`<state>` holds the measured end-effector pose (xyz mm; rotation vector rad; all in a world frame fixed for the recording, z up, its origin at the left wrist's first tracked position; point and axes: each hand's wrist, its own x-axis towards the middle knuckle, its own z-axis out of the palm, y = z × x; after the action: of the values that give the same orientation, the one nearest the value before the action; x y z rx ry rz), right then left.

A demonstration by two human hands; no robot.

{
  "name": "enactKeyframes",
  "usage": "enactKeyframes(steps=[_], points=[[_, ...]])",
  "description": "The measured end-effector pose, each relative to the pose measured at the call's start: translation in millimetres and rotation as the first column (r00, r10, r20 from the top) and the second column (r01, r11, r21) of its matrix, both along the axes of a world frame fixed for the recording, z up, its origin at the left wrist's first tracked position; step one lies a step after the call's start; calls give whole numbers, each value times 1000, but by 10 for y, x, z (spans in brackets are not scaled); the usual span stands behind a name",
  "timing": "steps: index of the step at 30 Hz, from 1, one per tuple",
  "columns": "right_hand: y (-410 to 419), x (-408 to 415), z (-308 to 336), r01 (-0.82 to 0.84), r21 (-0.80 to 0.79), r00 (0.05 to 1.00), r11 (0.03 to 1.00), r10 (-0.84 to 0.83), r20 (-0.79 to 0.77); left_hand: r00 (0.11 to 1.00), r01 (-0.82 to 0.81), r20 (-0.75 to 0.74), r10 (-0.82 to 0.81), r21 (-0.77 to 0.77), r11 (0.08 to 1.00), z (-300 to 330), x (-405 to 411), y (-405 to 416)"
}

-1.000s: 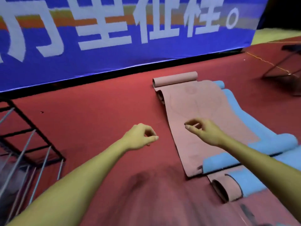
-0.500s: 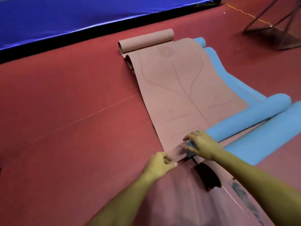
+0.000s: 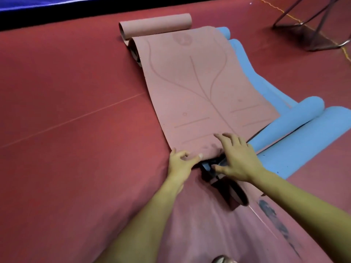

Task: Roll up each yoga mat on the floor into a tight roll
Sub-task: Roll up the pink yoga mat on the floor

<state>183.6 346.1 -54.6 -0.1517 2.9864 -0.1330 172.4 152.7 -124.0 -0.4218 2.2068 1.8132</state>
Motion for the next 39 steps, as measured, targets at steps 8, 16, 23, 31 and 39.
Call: enactKeyframes(steps=[8, 16, 23, 31, 39], points=[[-280, -286, -14, 189, 57, 978, 980, -182, -106, 920, -316, -229, 317, 42, 948, 141, -305, -627], [-157, -519, -237, 254, 25, 945, 967, -242, -220, 728, -662, -73, 682, 184, 726, 247, -20, -2435], [-161, -578, -461, 382, 3, 923, 924, -382, 48, 806, -583, 47, 590, -109, 805, -105, 327, -3062], [-259, -752, -479, 416, 96, 858, 905, -425, 288, 862, -492, 88, 499, -91, 866, -75, -260, -3174], [-203, -903, -470, 486, -13, 811, 874, -446, 379, 819, -567, 207, 535, 145, 811, 44, -715, -3290]])
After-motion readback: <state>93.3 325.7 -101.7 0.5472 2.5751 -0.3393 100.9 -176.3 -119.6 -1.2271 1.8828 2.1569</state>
